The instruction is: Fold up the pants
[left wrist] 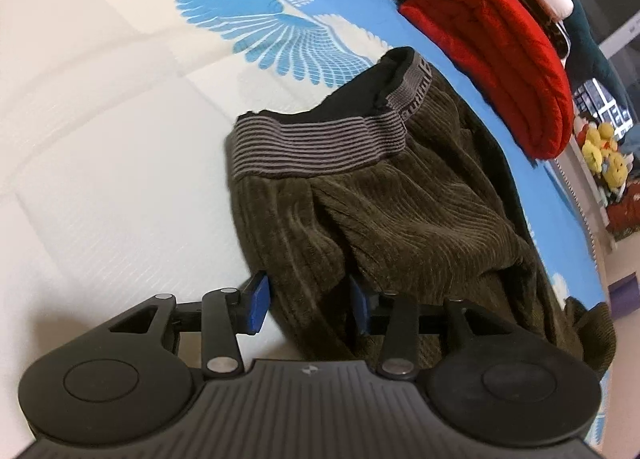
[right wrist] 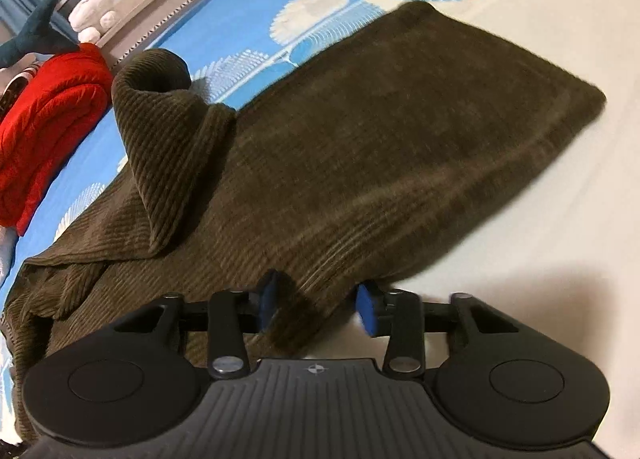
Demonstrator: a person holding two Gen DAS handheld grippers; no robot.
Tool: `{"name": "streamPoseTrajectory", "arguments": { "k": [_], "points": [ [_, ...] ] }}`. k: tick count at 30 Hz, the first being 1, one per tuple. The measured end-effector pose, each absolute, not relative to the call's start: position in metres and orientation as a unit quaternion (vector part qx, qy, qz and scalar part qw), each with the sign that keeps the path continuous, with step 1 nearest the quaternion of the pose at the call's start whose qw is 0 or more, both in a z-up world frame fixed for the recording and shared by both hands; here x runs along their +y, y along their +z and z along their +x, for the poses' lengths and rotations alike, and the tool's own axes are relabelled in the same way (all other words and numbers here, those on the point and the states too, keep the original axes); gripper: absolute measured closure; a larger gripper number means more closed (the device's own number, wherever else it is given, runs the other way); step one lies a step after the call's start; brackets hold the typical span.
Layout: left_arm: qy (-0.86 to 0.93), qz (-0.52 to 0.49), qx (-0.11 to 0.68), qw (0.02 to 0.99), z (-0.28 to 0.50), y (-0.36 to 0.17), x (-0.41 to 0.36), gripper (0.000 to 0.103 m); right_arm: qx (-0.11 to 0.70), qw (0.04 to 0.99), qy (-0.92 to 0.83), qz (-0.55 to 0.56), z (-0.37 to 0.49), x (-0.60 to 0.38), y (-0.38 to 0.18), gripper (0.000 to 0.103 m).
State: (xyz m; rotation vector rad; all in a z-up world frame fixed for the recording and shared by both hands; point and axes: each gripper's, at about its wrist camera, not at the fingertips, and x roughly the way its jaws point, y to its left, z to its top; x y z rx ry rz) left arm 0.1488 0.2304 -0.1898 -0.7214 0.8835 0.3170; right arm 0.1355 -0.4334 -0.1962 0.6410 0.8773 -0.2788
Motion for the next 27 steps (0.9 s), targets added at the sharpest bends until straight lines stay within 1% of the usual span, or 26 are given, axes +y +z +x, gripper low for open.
{"name": "streamPoseTrajectory", "arguments": {
  "k": [1, 2, 3, 4, 5, 6, 9, 12, 16, 19, 22, 27],
  "points": [
    [0.149, -0.330, 0.419, 0.833, 0.151, -0.189, 0.227, 0.063, 0.415, 0.848, -0.133, 0.303, 0.138, -0.434, -0.197, 0.080],
    [0.145, -0.323, 0.422, 0.835, 0.153, -0.189, 0.225, 0.077, 0.414, 0.847, -0.134, 0.305, 0.139, -0.436, -0.198, 0.086],
    [0.139, -0.320, 0.426, 0.835, 0.154, -0.189, 0.223, 0.087, 0.412, 0.847, -0.136, 0.308, 0.139, -0.437, -0.198, 0.088],
    [0.139, -0.316, 0.428, 0.835, 0.152, -0.187, 0.222, 0.088, 0.408, 0.848, -0.138, 0.309, 0.139, -0.438, -0.196, 0.091],
    [0.141, -0.310, 0.430, 0.836, 0.151, -0.184, 0.221, 0.092, 0.404, 0.850, -0.139, 0.309, 0.137, -0.438, -0.194, 0.092],
    [0.140, -0.305, 0.431, 0.838, 0.150, -0.180, 0.220, 0.094, 0.399, 0.853, -0.139, 0.306, 0.134, -0.438, -0.189, 0.092],
    [0.127, -0.301, 0.419, 0.847, 0.142, -0.157, 0.220, 0.095, 0.388, 0.868, -0.132, 0.280, 0.128, -0.432, -0.170, 0.093],
    [0.109, -0.273, 0.411, 0.863, 0.131, -0.128, 0.215, 0.096, 0.381, 0.881, -0.118, 0.255, 0.120, -0.427, -0.151, 0.093],
    [0.089, -0.229, 0.419, 0.874, 0.106, -0.097, 0.207, 0.096, 0.382, 0.891, -0.114, 0.219, 0.105, -0.423, -0.128, 0.094],
    [0.077, -0.199, 0.434, 0.875, 0.081, -0.086, 0.205, 0.096, 0.389, 0.896, -0.116, 0.180, 0.087, -0.419, -0.112, 0.094],
    [0.067, -0.183, 0.461, 0.866, 0.053, -0.081, 0.208, 0.096, 0.418, 0.890, -0.095, 0.153, 0.066, -0.420, -0.107, 0.094],
    [0.045, -0.160, 0.521, 0.837, 0.012, -0.084, 0.214, 0.096, 0.504, 0.854, -0.051, 0.123, 0.034, -0.432, -0.123, 0.094]
  ]
}}
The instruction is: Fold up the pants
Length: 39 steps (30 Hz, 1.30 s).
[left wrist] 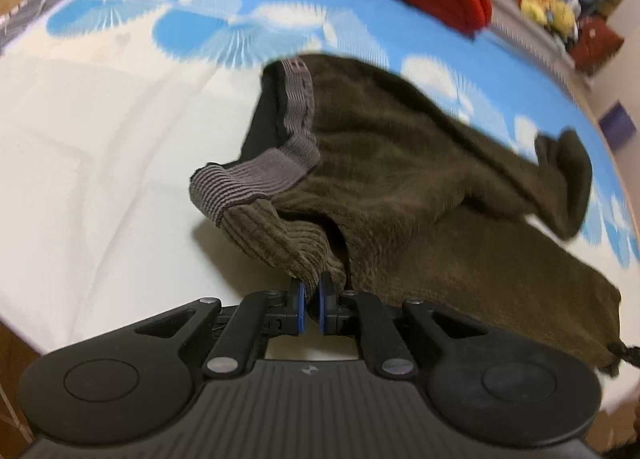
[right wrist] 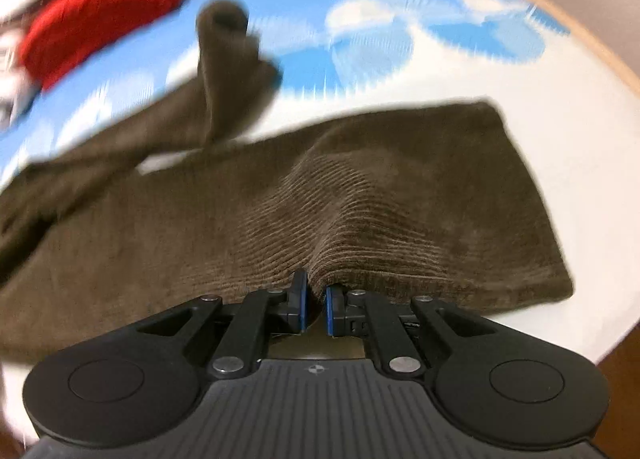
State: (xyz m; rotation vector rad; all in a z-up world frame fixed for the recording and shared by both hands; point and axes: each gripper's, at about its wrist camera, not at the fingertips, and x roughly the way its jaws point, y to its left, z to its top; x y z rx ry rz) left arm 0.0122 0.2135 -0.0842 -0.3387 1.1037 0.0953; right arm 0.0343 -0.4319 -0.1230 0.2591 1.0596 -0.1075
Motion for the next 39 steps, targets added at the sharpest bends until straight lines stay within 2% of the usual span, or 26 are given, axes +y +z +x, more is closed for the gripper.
{"name": "streamPoseTrajectory", "arguments": {
  "k": [4, 6, 7, 9, 11, 12, 13, 14, 20, 22, 25, 27, 31, 34, 36, 39],
  "points": [
    [0.059, -0.151, 0.582, 0.797, 0.000, -0.100, 0.220, 0.092, 0.556, 0.823, -0.011, 0.117, 0.027, -0.436, -0.139, 0.093],
    [0.072, -0.159, 0.600, 0.781, 0.003, -0.100, 0.224, 0.081, 0.573, 0.812, -0.005, 0.113, 0.028, -0.437, -0.144, 0.091],
    [0.081, -0.160, 0.594, 0.784, 0.004, -0.094, 0.225, 0.081, 0.574, 0.810, -0.008, 0.120, 0.030, -0.440, -0.143, 0.090],
    [0.108, -0.138, 0.565, 0.806, 0.007, -0.074, 0.222, 0.069, 0.562, 0.809, -0.009, 0.172, 0.032, -0.454, -0.136, 0.087],
    [0.121, -0.116, 0.523, 0.836, 0.008, -0.053, 0.215, 0.065, 0.541, 0.806, -0.033, 0.237, 0.030, -0.476, -0.129, 0.085],
    [0.121, -0.118, 0.508, 0.845, 0.010, -0.047, 0.213, 0.064, 0.530, 0.805, -0.051, 0.264, 0.026, -0.489, -0.127, 0.083],
    [0.114, -0.127, 0.499, 0.850, 0.013, -0.043, 0.210, 0.064, 0.518, 0.802, -0.069, 0.289, 0.024, -0.499, -0.125, 0.075],
    [0.104, -0.136, 0.499, 0.849, 0.017, -0.042, 0.206, 0.064, 0.505, 0.801, -0.090, 0.309, 0.020, -0.509, -0.123, 0.073],
    [0.061, -0.135, 0.529, 0.836, 0.046, -0.060, 0.172, 0.064, 0.452, 0.791, -0.251, 0.329, -0.007, -0.562, -0.105, 0.065],
    [0.043, -0.128, 0.525, 0.840, 0.050, -0.062, 0.152, 0.064, 0.457, 0.769, -0.281, 0.347, -0.013, -0.580, -0.111, 0.063],
    [0.023, -0.103, 0.522, 0.846, 0.057, -0.066, 0.131, 0.061, 0.473, 0.739, -0.302, 0.372, -0.017, -0.597, -0.129, 0.053],
    [0.015, -0.089, 0.524, 0.847, 0.063, -0.070, 0.121, 0.059, 0.488, 0.719, -0.318, 0.379, -0.016, -0.602, -0.144, 0.051],
    [0.000, -0.060, 0.530, 0.846, 0.069, -0.077, 0.108, 0.059, 0.503, 0.687, -0.321, 0.415, -0.023, -0.611, -0.166, 0.051],
    [-0.008, -0.038, 0.535, 0.844, 0.071, -0.083, 0.102, 0.059, 0.500, 0.706, -0.331, 0.378, -0.011, -0.614, -0.168, 0.054],
    [-0.010, -0.030, 0.540, 0.841, 0.071, -0.087, 0.100, 0.059, 0.509, 0.709, -0.331, 0.359, -0.005, -0.617, -0.173, 0.072],
    [-0.013, -0.020, 0.545, 0.838, 0.072, -0.093, 0.098, 0.059, 0.510, 0.713, -0.330, 0.351, -0.002, -0.622, -0.176, 0.084]
  ]
}}
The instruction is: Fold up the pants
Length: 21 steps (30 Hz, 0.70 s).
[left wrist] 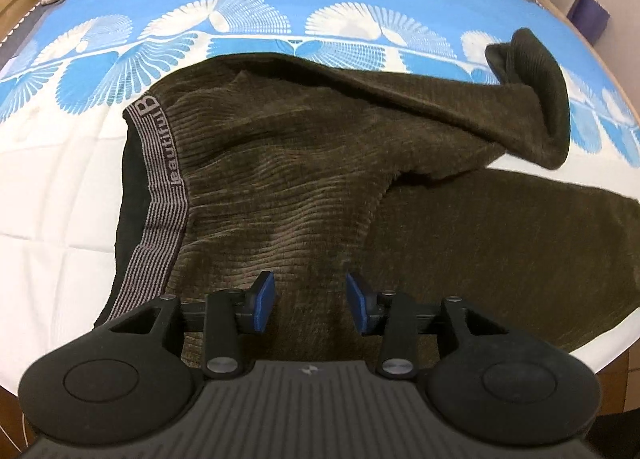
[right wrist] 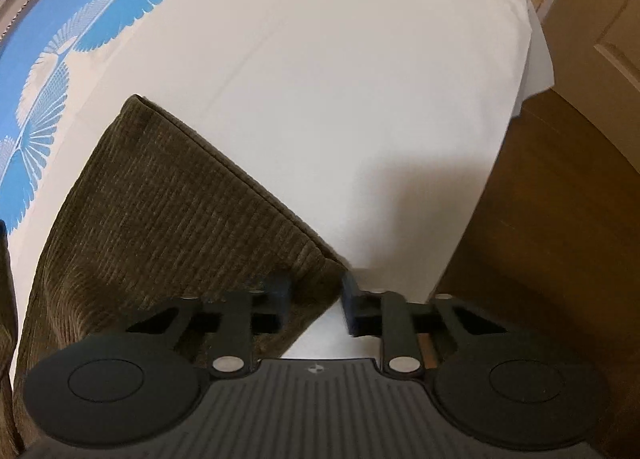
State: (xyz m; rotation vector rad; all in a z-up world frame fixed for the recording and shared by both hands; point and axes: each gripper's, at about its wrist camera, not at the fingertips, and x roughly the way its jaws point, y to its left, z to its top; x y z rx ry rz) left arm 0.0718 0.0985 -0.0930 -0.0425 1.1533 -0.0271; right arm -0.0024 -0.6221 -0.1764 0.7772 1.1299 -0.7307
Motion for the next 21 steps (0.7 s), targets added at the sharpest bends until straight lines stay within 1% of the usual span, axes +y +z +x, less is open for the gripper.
{"name": "streamPoseTrajectory", "arguments": {
  "k": [2, 3, 6, 9, 10, 12, 13, 14, 16, 19, 20, 21],
  "points": [
    [-0.017, -0.013, 0.547, 0.837, 0.072, -0.095, 0.097, 0.059, 0.481, 0.735, -0.350, 0.324, -0.002, -0.628, -0.162, 0.086],
    [-0.020, -0.008, 0.549, 0.836, 0.072, -0.097, 0.095, 0.059, 0.466, 0.748, -0.371, 0.294, -0.002, -0.628, -0.151, 0.086],
    [-0.031, 0.003, 0.552, 0.833, 0.073, -0.099, 0.088, 0.059, 0.463, 0.755, -0.398, 0.241, 0.002, -0.626, -0.144, 0.086],
    [-0.049, 0.018, 0.550, 0.834, 0.072, -0.098, 0.078, 0.059, 0.460, 0.755, -0.394, 0.251, 0.007, -0.628, -0.146, 0.079],
    [-0.054, 0.026, 0.548, 0.834, 0.072, -0.095, 0.074, 0.059, 0.453, 0.757, -0.401, 0.247, 0.010, -0.627, -0.142, 0.079],
    [-0.067, 0.062, 0.537, 0.839, 0.070, -0.085, 0.066, 0.059, 0.429, 0.770, -0.409, 0.234, 0.015, -0.620, -0.130, 0.075],
    [-0.078, 0.097, 0.522, 0.843, 0.068, -0.077, 0.060, 0.059, 0.415, 0.781, -0.406, 0.230, 0.018, -0.617, -0.124, 0.071],
    [-0.085, 0.130, 0.507, 0.848, 0.067, -0.069, 0.057, 0.059, 0.402, 0.791, -0.401, 0.229, 0.017, -0.613, -0.116, 0.069],
    [-0.094, 0.195, 0.455, 0.864, 0.062, -0.051, 0.052, 0.059, 0.376, 0.814, -0.374, 0.239, 0.022, -0.603, -0.104, 0.069],
    [-0.098, 0.240, 0.372, 0.891, 0.052, -0.039, 0.057, 0.059, 0.348, 0.851, -0.300, 0.253, 0.045, -0.582, -0.093, 0.069],
    [-0.091, 0.243, 0.347, 0.901, 0.048, -0.042, 0.062, 0.064, 0.342, 0.862, -0.272, 0.258, 0.055, -0.574, -0.091, 0.069],
    [-0.080, 0.243, 0.339, 0.905, 0.046, -0.050, 0.067, 0.074, 0.339, 0.870, -0.240, 0.265, 0.067, -0.566, -0.091, 0.069]
  ]
}}
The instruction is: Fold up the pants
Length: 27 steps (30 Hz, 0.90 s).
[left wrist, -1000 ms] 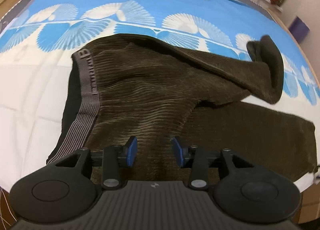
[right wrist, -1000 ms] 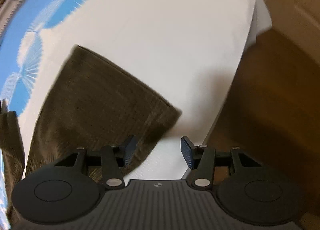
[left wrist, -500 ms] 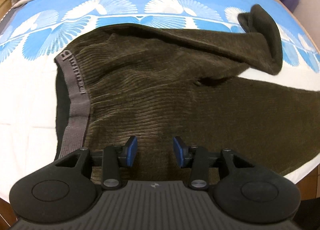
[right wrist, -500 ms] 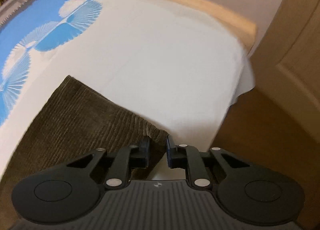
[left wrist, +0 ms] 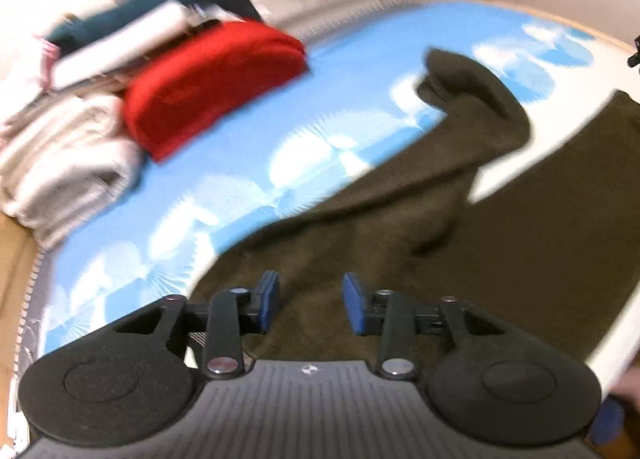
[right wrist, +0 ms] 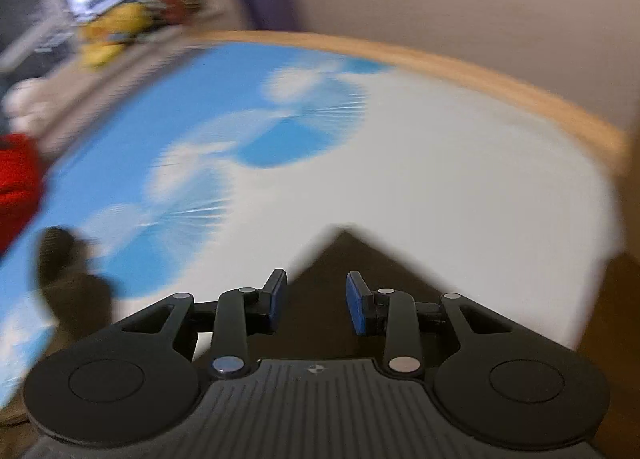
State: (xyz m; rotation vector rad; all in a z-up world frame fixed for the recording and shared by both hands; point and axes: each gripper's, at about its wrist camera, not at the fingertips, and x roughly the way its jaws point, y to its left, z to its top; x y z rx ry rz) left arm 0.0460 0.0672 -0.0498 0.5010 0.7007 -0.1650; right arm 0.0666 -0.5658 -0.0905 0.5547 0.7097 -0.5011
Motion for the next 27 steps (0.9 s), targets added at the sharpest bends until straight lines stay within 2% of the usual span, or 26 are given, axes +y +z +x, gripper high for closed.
{"name": "streamPoseTrajectory", "arguments": {
  "k": [2, 4, 7, 11, 17, 22, 27],
  "points": [
    [-0.062, 0.269, 0.371, 0.887, 0.054, -0.063, 0.065, 0.088, 0.339, 0.879, -0.184, 0.281, 0.090, -0.548, -0.090, 0.069],
    [-0.030, 0.253, 0.359, 0.898, 0.065, -0.058, 0.064, 0.088, 0.344, 0.881, -0.135, 0.295, 0.113, -0.528, -0.090, 0.069],
    [-0.016, 0.175, 0.400, 0.900, 0.090, -0.060, 0.074, 0.088, 0.355, 0.877, -0.095, 0.310, 0.149, -0.501, -0.096, 0.069],
    [0.021, 0.189, 0.419, 0.888, 0.108, -0.072, 0.074, 0.088, 0.381, 0.860, -0.075, 0.331, 0.194, -0.477, -0.117, 0.069],
    [0.021, 0.129, 0.423, 0.896, 0.121, -0.069, 0.086, 0.088, 0.412, 0.834, -0.085, 0.357, 0.240, -0.451, -0.155, 0.066],
    [-0.021, 0.108, 0.418, 0.902, 0.132, -0.073, 0.068, 0.088, 0.404, 0.801, -0.110, 0.428, 0.254, -0.452, -0.186, 0.059],
    [-0.092, 0.119, 0.406, 0.901, 0.143, -0.086, 0.032, 0.086, 0.394, 0.777, -0.114, 0.477, 0.269, -0.449, -0.202, 0.057]
  ]
}}
